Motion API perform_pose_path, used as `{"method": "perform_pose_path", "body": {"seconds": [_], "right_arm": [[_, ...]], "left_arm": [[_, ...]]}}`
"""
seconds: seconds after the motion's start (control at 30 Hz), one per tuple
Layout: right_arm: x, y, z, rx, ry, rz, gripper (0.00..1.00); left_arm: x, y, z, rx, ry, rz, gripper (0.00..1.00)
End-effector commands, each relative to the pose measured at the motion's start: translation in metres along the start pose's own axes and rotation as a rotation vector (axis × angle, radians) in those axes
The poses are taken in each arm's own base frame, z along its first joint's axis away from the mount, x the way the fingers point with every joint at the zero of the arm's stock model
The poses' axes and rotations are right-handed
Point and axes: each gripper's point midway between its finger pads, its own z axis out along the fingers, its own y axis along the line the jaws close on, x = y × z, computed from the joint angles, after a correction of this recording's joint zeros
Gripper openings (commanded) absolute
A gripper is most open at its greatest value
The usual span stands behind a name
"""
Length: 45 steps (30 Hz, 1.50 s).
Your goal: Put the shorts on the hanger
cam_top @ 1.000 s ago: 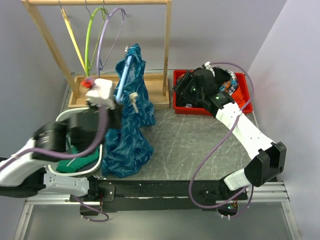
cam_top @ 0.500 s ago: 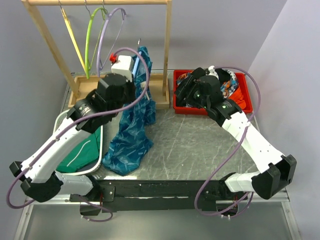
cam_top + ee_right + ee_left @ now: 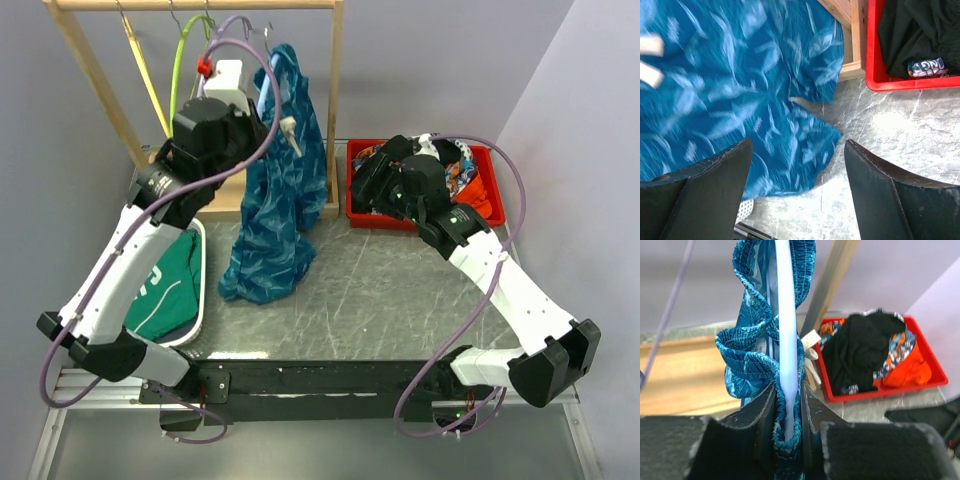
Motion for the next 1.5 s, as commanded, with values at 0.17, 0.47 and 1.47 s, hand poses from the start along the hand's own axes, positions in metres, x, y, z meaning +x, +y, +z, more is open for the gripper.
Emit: {"method": "perform_pose_path", "body": {"seconds": [0.17, 0.47, 1.47], "right_arm": [[-0.010, 0.007, -0.018, -0.025, -0.048, -0.026, 0.81], [-0.013, 0.012, -0.023, -0.038, -0.056, -0.027, 0.81], [0.002, 0.010, -0.030, -0.049, -0.035, -0.030, 0.82]], "left_arm": [[-0.091, -0.014, 0.005, 0.067, -0.235, -0.022, 0.01], [-0.100, -0.019, 0.034, 0.073, -0.239, -0.021, 0.01], [-0.081, -0.029, 0.079, 0.098, -0.238, -0.109, 0.14]]}}
